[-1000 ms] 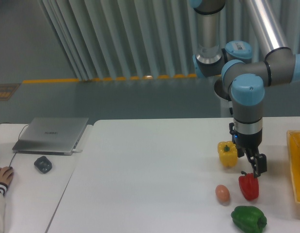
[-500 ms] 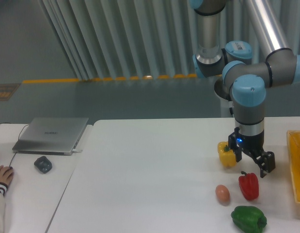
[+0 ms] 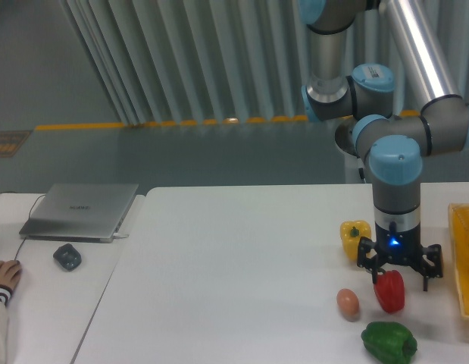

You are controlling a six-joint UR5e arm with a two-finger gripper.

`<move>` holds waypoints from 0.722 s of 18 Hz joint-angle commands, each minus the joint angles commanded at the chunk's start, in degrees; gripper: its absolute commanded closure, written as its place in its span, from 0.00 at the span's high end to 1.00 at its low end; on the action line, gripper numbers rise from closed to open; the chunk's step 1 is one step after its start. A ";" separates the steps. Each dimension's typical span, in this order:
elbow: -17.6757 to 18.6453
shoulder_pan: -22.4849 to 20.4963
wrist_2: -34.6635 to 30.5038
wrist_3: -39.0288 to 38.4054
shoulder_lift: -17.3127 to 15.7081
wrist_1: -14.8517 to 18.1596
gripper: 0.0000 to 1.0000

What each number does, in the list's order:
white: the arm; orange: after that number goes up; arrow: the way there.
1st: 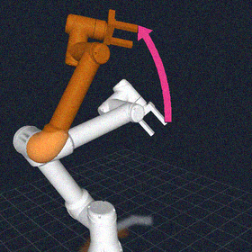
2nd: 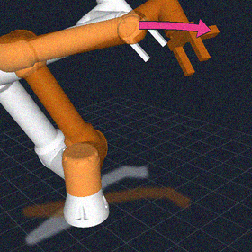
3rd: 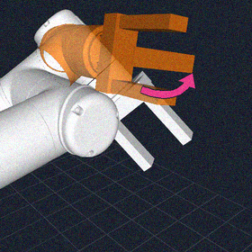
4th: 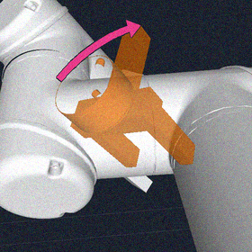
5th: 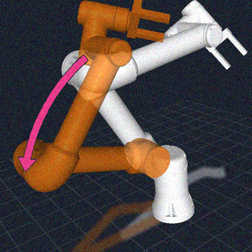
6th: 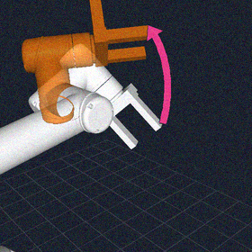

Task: Place the red peppers in a basket
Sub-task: 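Lower the gripper around the red bell pepper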

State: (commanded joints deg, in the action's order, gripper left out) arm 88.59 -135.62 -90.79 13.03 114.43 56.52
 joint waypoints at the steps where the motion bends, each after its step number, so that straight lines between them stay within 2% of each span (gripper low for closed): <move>1: 0.09 0.00 0.00 -0.55 0.01 -0.10 1.00; 13: 0.44 1.58 -0.62 -0.38 0.97 0.34 1.00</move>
State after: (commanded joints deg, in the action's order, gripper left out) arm 89.03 -134.03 -91.41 12.66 115.40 56.87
